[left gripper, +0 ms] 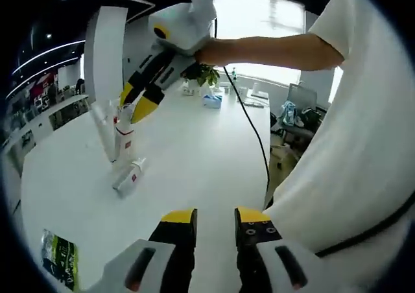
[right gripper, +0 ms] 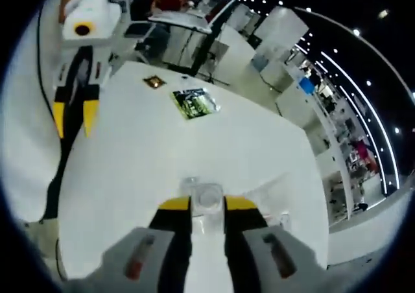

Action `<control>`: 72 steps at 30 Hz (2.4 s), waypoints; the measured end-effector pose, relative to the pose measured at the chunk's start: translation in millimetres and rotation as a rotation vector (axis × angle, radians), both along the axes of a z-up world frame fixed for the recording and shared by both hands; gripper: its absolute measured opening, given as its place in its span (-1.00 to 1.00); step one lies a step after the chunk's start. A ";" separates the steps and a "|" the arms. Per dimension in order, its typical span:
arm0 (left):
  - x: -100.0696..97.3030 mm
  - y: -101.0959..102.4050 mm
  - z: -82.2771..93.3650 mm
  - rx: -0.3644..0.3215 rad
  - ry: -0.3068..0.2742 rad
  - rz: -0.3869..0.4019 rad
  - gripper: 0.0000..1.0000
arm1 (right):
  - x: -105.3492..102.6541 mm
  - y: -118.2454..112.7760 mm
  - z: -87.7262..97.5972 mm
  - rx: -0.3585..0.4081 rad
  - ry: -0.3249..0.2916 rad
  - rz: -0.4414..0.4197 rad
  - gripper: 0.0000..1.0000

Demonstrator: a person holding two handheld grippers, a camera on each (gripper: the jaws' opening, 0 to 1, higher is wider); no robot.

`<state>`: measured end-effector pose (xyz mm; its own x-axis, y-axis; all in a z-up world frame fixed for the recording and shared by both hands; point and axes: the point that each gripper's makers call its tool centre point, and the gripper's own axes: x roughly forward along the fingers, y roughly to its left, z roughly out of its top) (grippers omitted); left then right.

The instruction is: Arrange the skincare products in the storage area until every visible bottle or jar stands upright without overlapping.

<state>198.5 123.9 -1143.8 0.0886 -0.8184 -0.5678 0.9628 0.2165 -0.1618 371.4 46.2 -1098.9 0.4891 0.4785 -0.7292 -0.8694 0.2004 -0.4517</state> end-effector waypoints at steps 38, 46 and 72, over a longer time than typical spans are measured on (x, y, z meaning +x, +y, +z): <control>6.6 20.4 -5.3 -0.001 0.032 0.164 -0.57 | 38.6 -17.9 -58.9 -0.074 0.303 -0.054 -0.68; 11.5 26.4 -5.4 -0.002 0.038 0.203 -0.57 | 51.1 -20.4 -59.0 -0.055 0.322 -0.081 -0.67; 14.5 15.6 -10.1 0.011 0.044 0.170 -0.57 | 61.7 -25.2 -38.2 -0.025 0.190 -0.079 -0.59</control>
